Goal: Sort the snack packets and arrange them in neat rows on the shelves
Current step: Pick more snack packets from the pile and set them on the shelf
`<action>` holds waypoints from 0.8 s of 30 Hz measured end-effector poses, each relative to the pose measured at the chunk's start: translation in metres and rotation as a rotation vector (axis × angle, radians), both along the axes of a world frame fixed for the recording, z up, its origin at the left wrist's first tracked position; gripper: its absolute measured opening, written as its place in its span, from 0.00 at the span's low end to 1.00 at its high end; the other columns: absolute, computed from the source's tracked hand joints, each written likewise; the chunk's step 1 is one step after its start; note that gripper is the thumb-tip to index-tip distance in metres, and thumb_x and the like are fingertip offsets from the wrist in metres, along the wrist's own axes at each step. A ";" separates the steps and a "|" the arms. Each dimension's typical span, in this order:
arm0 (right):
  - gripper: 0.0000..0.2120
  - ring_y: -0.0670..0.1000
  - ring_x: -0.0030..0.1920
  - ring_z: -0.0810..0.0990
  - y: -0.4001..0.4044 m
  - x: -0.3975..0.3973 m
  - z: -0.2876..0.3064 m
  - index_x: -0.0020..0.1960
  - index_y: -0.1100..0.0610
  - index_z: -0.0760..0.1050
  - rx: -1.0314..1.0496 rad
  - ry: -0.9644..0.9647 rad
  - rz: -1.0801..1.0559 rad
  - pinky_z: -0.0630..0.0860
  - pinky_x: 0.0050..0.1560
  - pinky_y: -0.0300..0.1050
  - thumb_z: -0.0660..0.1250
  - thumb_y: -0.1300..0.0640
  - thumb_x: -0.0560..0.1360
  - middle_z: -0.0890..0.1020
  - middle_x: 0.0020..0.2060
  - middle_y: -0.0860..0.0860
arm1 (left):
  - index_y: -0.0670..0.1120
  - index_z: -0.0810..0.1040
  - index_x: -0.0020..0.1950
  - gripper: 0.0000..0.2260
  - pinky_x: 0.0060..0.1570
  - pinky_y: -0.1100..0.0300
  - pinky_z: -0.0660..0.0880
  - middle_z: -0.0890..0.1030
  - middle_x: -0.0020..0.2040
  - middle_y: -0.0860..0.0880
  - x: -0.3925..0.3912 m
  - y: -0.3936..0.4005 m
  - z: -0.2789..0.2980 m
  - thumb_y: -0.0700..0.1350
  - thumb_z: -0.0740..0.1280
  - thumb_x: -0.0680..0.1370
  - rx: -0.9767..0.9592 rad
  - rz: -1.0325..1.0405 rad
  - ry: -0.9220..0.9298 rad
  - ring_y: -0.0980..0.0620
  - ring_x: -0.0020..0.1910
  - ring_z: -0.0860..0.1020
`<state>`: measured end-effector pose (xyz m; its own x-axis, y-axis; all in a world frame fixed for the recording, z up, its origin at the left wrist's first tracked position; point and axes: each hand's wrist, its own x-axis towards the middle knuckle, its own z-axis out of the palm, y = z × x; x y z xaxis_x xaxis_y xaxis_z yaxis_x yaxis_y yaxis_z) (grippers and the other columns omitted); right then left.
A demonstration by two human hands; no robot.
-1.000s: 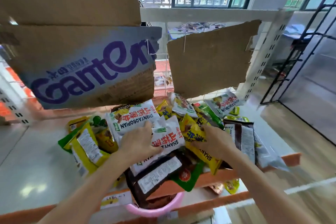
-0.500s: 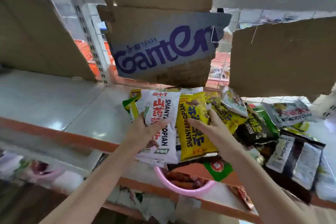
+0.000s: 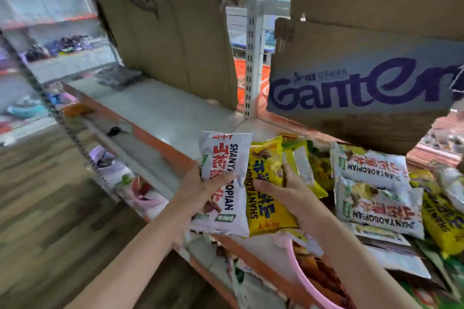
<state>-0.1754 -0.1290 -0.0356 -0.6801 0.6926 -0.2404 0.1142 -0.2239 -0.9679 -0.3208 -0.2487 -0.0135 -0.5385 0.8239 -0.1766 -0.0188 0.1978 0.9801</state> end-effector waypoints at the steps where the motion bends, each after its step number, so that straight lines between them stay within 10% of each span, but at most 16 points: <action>1: 0.21 0.57 0.46 0.84 -0.006 -0.016 0.000 0.58 0.52 0.70 0.002 -0.002 0.031 0.80 0.48 0.61 0.74 0.59 0.68 0.84 0.49 0.54 | 0.49 0.76 0.50 0.15 0.29 0.63 0.77 0.85 0.37 0.52 -0.014 -0.008 0.001 0.51 0.73 0.66 0.004 0.033 -0.009 0.53 0.35 0.83; 7: 0.17 0.52 0.41 0.85 -0.052 -0.112 0.003 0.54 0.49 0.73 0.095 -0.169 0.343 0.82 0.45 0.50 0.74 0.58 0.69 0.85 0.42 0.49 | 0.49 0.76 0.53 0.23 0.44 0.51 0.78 0.85 0.43 0.48 -0.114 -0.072 0.003 0.49 0.75 0.59 0.045 0.160 -0.132 0.47 0.42 0.83; 13: 0.23 0.52 0.48 0.84 -0.098 -0.199 0.005 0.61 0.44 0.71 0.102 -0.294 0.740 0.80 0.50 0.48 0.74 0.52 0.69 0.84 0.51 0.48 | 0.48 0.74 0.57 0.24 0.38 0.54 0.77 0.84 0.44 0.45 -0.193 -0.140 -0.009 0.44 0.76 0.63 -0.015 0.146 -0.269 0.46 0.40 0.83; 24: 0.30 0.54 0.45 0.83 -0.148 -0.345 -0.011 0.55 0.57 0.80 -0.249 0.090 0.777 0.80 0.45 0.45 0.79 0.44 0.57 0.82 0.48 0.58 | 0.46 0.78 0.43 0.04 0.27 0.63 0.76 0.83 0.35 0.47 -0.294 -0.247 -0.034 0.42 0.72 0.72 0.188 1.020 -0.350 0.53 0.29 0.81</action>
<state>-0.5204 -0.2773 -0.0462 -0.9677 -0.0507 -0.2468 0.2497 -0.3220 -0.9132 -0.6148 -0.4960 -0.0475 -0.9272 0.0489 -0.3714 -0.3727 -0.2209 0.9013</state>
